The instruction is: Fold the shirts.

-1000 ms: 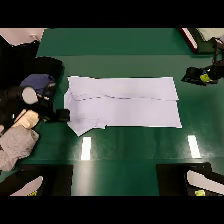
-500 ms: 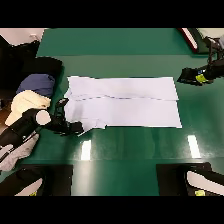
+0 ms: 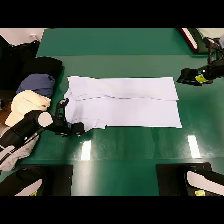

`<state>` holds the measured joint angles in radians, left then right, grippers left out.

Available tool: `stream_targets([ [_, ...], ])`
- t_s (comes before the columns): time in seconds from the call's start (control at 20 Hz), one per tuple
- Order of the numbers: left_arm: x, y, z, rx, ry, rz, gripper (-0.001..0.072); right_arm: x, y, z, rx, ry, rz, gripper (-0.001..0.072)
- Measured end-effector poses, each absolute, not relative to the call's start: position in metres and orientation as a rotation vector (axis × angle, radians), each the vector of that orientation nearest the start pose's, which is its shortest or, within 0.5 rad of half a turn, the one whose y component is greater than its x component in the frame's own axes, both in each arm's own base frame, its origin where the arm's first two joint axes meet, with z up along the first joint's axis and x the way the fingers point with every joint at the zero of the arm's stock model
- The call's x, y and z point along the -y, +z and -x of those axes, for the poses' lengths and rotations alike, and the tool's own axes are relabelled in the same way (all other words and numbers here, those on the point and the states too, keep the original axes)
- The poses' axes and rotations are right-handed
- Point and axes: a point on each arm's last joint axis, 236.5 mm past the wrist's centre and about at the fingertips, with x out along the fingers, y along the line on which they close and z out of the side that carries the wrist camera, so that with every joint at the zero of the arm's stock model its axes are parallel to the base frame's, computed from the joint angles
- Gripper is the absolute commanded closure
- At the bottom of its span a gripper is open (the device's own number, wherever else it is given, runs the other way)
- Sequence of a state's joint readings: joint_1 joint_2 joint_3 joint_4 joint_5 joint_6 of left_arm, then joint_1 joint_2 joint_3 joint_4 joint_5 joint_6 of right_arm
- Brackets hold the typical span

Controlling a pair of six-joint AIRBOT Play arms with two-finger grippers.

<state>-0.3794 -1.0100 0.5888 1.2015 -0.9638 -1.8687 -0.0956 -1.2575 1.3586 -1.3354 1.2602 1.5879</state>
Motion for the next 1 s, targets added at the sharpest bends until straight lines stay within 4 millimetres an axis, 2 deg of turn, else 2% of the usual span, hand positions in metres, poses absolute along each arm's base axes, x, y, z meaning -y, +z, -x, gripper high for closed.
stream_targets([
  [0.05,0.164,-0.074,-0.223,-1.481,-0.201,0.366,0.0463,-0.014,0.088,-0.406,-1.143,0.063,-0.263,0.0322],
  [0.15,0.164,-0.078,-0.222,-1.486,-0.192,0.371,0.0459,-0.014,0.088,-0.405,-1.146,0.063,-0.263,0.0322],
  [0.2,0.163,-0.079,-0.222,-1.488,-0.188,0.375,0.0485,-0.014,0.087,-0.404,-1.150,0.064,-0.263,0.0322],
  [0.25,0.163,-0.081,-0.221,-1.489,-0.185,0.380,0.0680,-0.014,0.087,-0.404,-1.152,0.064,-0.263,0.0323],
  [0.45,0.163,-0.081,-0.222,-1.486,-0.185,0.378,0.0680,-0.014,0.090,-0.397,-1.166,0.064,-0.262,0.0323],
  [0.55,0.167,-0.069,-0.230,-1.460,-0.212,0.369,0.0680,-0.009,0.090,-0.388,-1.183,0.056,-0.266,0.0323],
  [0.65,0.172,-0.051,-0.240,-1.420,-0.257,0.348,0.0680,0.002,0.081,-0.371,-1.227,0.033,-0.282,0.0323],
  [0.85,0.181,-0.017,-0.259,-1.338,-0.328,0.311,0.0680,0.034,0.030,-0.318,-1.369,-0.058,-0.374,0.0323],
  [1.0,0.183,-0.005,-0.265,-1.308,-0.352,0.297,0.0680,0.044,-0.015,-0.280,-1.470,-0.096,-0.440,0.0323],
])
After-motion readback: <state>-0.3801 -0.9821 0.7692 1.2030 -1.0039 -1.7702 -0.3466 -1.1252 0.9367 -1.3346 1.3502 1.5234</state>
